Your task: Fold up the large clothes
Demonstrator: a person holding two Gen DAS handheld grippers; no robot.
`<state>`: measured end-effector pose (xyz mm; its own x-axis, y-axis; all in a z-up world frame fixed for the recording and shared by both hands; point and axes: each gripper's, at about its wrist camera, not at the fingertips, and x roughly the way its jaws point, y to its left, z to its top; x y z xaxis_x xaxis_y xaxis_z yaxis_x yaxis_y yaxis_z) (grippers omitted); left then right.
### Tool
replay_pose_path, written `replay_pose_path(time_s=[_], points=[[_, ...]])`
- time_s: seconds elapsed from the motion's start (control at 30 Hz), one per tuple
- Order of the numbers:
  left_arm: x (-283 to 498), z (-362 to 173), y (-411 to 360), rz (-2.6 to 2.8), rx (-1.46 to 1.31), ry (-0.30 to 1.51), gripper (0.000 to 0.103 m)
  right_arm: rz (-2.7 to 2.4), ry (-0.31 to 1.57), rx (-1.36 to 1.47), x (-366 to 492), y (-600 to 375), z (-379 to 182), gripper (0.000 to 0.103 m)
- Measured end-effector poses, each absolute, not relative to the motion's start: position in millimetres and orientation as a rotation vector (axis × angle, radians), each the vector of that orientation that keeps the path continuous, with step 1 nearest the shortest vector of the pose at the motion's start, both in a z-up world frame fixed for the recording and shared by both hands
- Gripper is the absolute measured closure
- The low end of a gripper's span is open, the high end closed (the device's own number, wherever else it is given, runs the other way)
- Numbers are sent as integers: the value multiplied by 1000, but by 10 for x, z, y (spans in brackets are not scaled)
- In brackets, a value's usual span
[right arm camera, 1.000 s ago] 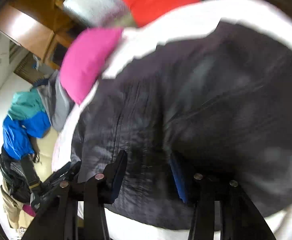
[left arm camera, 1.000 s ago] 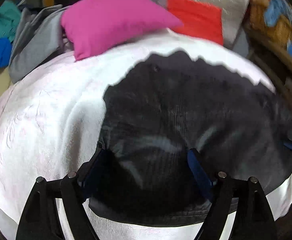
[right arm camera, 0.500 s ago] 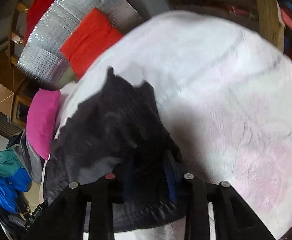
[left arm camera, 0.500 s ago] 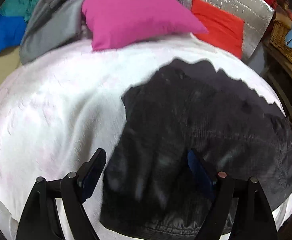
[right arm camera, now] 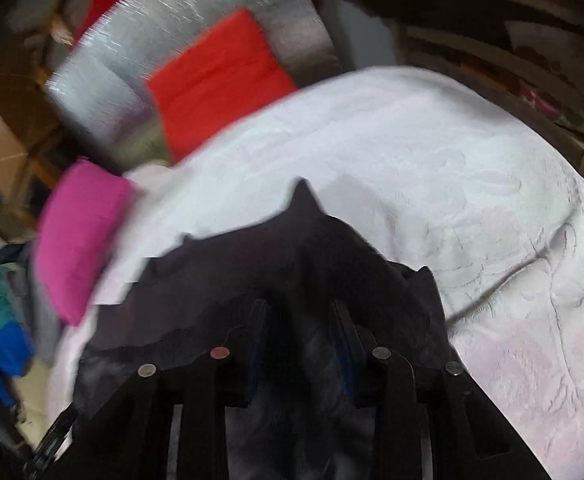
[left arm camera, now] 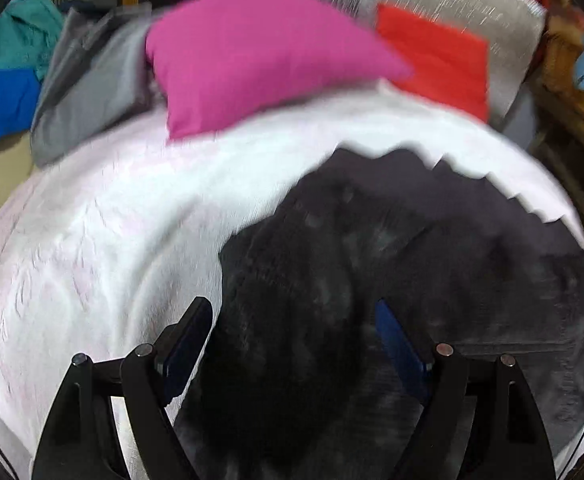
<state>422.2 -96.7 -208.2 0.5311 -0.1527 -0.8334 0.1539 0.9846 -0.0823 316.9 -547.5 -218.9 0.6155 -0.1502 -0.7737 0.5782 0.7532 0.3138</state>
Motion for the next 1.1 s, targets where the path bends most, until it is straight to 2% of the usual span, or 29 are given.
replay_pose_path(time_s=[0.1,0.33,0.47,0.57,0.67,0.87,0.97,1.1], points=[[4381,-2251,-891,-186,-90,1086,17,-497,851,637,3268,-5666,-2478,69],[4465,-2182,-844,-175,-152,1059,17,-426,760,598,3453,-5417,-2117,64],[4464,-2098,-866,-159,-122,1003,17,-373,756,484,3723,-5081,-1993,58],[4537,-2252,-894,-140,-80,1084,17,-390,873,473,3998,-5091,-2234,47],[4599,-2283,-822,-160,-146,1105,17,-408,921,465,4099,-5107,-2365,44],[4598,-2108,-686,-125,-156,1017,17,-248,805,453,4167,-4760,-2015,44],[4577,-2076,-607,-86,-146,1000,17,-136,842,438,4357,-4443,-1998,44],[4589,-2130,-525,-64,-118,1029,17,-90,940,398,4614,-4114,-2238,44]])
